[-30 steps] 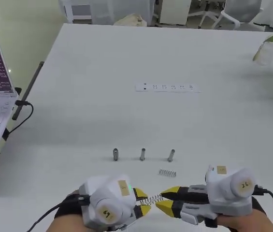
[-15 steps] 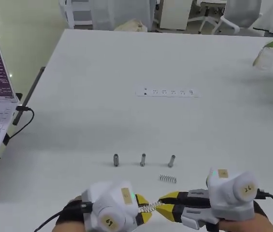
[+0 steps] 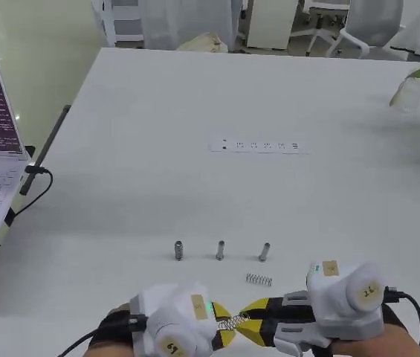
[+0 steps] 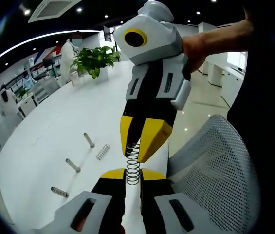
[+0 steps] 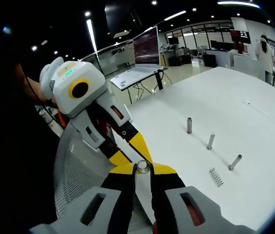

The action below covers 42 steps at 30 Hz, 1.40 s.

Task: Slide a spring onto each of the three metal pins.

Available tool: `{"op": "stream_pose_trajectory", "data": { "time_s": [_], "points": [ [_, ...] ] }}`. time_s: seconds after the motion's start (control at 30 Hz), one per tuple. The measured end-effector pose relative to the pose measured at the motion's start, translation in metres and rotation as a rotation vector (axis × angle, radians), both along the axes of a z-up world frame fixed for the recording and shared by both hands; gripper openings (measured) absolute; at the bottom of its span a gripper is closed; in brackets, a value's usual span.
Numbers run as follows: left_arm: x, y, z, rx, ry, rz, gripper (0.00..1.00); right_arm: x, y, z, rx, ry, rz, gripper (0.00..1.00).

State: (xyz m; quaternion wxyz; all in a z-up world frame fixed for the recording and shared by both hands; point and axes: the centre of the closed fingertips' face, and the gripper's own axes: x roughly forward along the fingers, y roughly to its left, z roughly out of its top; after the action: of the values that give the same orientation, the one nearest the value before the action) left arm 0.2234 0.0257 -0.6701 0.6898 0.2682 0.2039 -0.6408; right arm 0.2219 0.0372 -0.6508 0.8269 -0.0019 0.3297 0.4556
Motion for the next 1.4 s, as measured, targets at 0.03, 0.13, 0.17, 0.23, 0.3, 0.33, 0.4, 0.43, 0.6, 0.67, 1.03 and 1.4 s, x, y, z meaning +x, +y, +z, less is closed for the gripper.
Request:
{"op": "stream_pose_trajectory", "data": {
  "time_s": [0.03, 0.13, 0.17, 0.23, 0.3, 0.33, 0.4, 0.43, 0.6, 0.67, 1.03, 1.4],
  "points": [
    [0.001, -0.001, 0.001, -0.004, 0.0, 0.001, 0.03, 0.0, 0.001, 0.001, -0.002, -0.003, 0.003, 0.09],
    [0.002, -0.003, 0.002, -0.01, -0.001, 0.006, 0.03, 0.002, 0.001, 0.003, -0.024, -0.019, 0.013, 0.09],
    [0.002, -0.004, 0.003, -0.014, 0.0, 0.007, 0.03, 0.003, 0.0, 0.003, -0.03, -0.022, 0.018, 0.09],
    [0.002, -0.006, 0.003, -0.02, -0.001, 0.008, 0.03, 0.004, -0.001, 0.003, -0.039, -0.025, 0.022, 0.09],
    [0.003, -0.007, 0.004, -0.025, -0.001, 0.008, 0.03, 0.005, -0.001, 0.004, -0.052, -0.034, 0.027, 0.09],
    [0.003, -0.008, 0.004, -0.027, 0.0, 0.009, 0.03, 0.004, -0.001, 0.005, -0.055, -0.033, 0.03, 0.09],
    [0.003, -0.009, 0.006, -0.038, 0.0, 0.013, 0.03, 0.004, -0.003, 0.006, -0.072, -0.042, 0.039, 0.08],
    [0.003, -0.01, 0.007, -0.043, -0.001, 0.015, 0.03, 0.004, -0.004, 0.006, -0.074, -0.044, 0.04, 0.08],
    [0.006, -0.013, 0.01, -0.063, 0.012, 0.027, 0.03, 0.005, -0.008, 0.011, -0.081, -0.059, 0.034, 0.08],
    [0.007, -0.013, 0.011, -0.065, 0.011, 0.027, 0.03, 0.007, -0.009, 0.012, -0.081, -0.063, 0.027, 0.08],
    [0.007, -0.013, 0.009, -0.057, 0.002, 0.024, 0.03, 0.007, -0.013, 0.017, -0.078, -0.063, 0.014, 0.08],
    [0.006, -0.014, 0.013, -0.067, 0.007, 0.008, 0.03, 0.007, -0.014, 0.022, -0.09, -0.066, 0.032, 0.09]
  ]
}}
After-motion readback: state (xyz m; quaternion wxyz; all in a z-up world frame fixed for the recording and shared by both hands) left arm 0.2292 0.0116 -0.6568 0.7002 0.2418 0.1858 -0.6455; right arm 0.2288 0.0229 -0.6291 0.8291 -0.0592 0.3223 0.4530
